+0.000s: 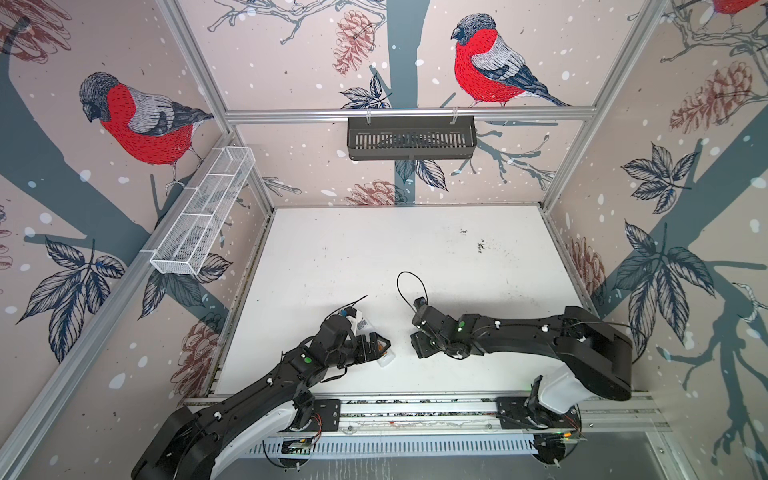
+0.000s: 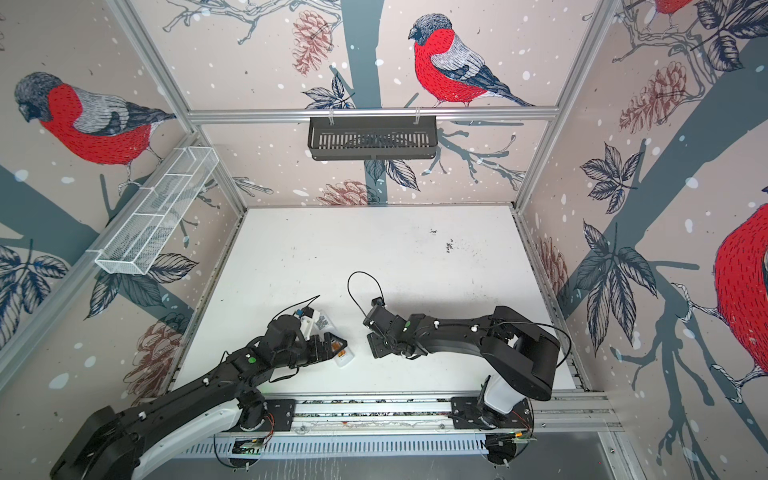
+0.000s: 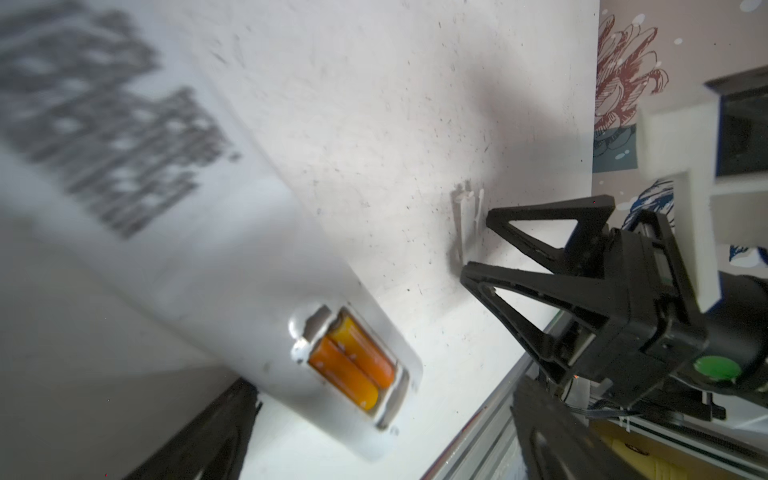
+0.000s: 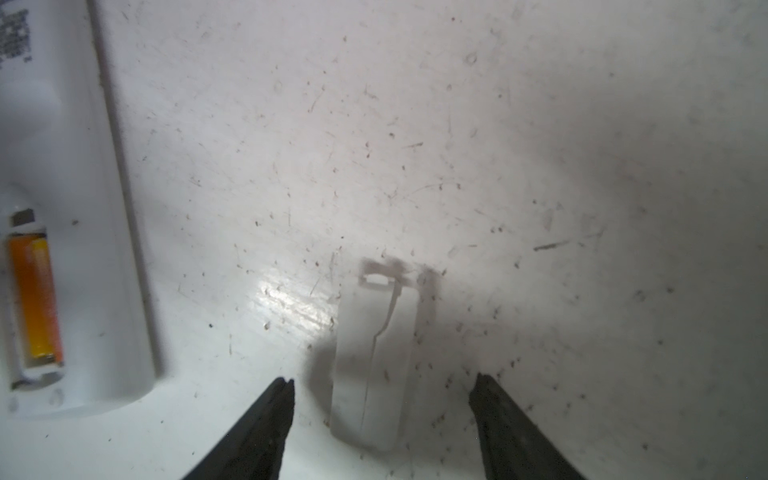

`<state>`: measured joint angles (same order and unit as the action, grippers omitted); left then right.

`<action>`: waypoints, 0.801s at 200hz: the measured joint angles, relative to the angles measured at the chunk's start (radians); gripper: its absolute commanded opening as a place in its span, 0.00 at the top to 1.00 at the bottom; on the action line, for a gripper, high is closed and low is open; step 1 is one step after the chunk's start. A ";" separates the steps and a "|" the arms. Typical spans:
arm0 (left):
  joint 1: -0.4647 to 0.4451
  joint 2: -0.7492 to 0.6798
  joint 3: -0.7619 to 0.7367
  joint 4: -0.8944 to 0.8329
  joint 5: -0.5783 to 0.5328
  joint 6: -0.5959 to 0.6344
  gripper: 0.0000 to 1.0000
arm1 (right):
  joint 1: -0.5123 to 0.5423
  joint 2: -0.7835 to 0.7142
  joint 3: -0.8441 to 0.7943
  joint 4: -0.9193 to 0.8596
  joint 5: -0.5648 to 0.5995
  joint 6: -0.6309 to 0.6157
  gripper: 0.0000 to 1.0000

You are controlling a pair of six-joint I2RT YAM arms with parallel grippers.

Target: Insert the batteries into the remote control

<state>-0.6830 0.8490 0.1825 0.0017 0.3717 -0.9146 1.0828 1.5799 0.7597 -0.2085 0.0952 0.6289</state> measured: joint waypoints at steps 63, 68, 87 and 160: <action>-0.050 0.085 0.101 0.021 -0.033 -0.045 0.04 | -0.011 0.008 0.009 -0.019 -0.005 -0.027 0.44; -0.050 0.071 0.108 0.011 -0.047 -0.044 0.04 | -0.011 0.008 0.010 -0.021 -0.005 -0.029 0.45; -0.046 0.000 0.112 -0.046 -0.124 -0.036 0.04 | -0.012 0.012 0.012 -0.025 0.004 -0.031 0.53; 0.026 -0.219 0.020 -0.183 -0.216 -0.063 0.04 | -0.004 0.026 0.025 -0.022 -0.007 -0.056 0.62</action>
<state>-0.6571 0.6296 0.2028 -0.1814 0.1562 -0.9771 1.0790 1.6062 0.7849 -0.2302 0.0879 0.5724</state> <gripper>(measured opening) 0.963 0.380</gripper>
